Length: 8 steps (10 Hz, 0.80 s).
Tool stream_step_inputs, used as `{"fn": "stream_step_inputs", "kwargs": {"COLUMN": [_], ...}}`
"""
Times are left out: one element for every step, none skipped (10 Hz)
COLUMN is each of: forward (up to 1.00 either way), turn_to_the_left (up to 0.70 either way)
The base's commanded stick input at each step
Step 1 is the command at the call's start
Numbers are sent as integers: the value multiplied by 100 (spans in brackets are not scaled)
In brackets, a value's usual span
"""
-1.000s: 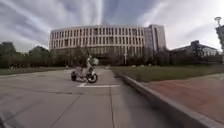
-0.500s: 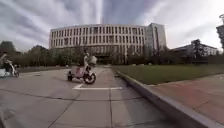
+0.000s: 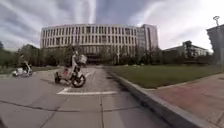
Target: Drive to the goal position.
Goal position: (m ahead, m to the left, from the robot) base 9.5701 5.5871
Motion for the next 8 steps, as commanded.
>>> {"fn": "stream_step_inputs", "kwargs": {"forward": [85, 85, 85, 85, 85, 85, 85, 85], "turn_to_the_left": [0, 0, 0, 0, 0, 3, 23, 25]}}
